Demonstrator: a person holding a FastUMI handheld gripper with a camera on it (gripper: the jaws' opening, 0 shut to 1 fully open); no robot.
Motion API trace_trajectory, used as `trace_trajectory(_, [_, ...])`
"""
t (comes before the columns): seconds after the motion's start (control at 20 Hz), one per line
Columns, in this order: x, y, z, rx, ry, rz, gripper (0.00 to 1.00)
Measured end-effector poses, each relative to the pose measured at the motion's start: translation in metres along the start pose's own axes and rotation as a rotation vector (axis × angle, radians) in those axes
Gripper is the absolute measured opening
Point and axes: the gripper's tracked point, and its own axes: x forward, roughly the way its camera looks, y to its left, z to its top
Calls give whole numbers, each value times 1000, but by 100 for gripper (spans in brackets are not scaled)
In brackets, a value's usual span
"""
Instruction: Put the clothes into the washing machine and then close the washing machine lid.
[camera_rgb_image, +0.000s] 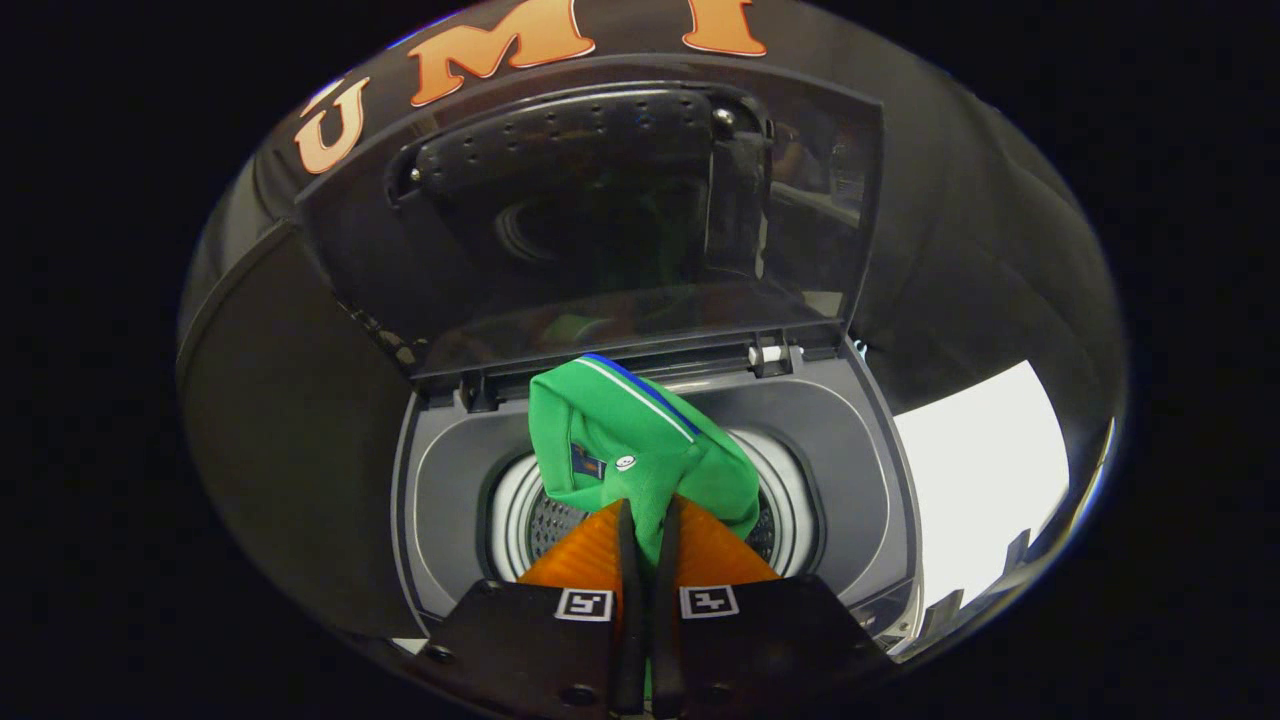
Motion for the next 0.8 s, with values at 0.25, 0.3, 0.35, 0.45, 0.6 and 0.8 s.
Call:
trace_trajectory(0.25, [24, -7, -10, 26, 41, -30, 11])
trace_trajectory(0.3, [29, -7, -14, 30, 52, -35, 12])
trace_trajectory(0.35, [31, -6, -17, 33, 64, -37, 12])
trace_trajectory(0.45, [37, -6, -22, 30, 84, -40, 17])
trace_trajectory(0.6, [35, -8, -15, 15, 59, -44, 25])
trace_trajectory(0.8, [28, -10, -1, -16, 31, -48, 25])
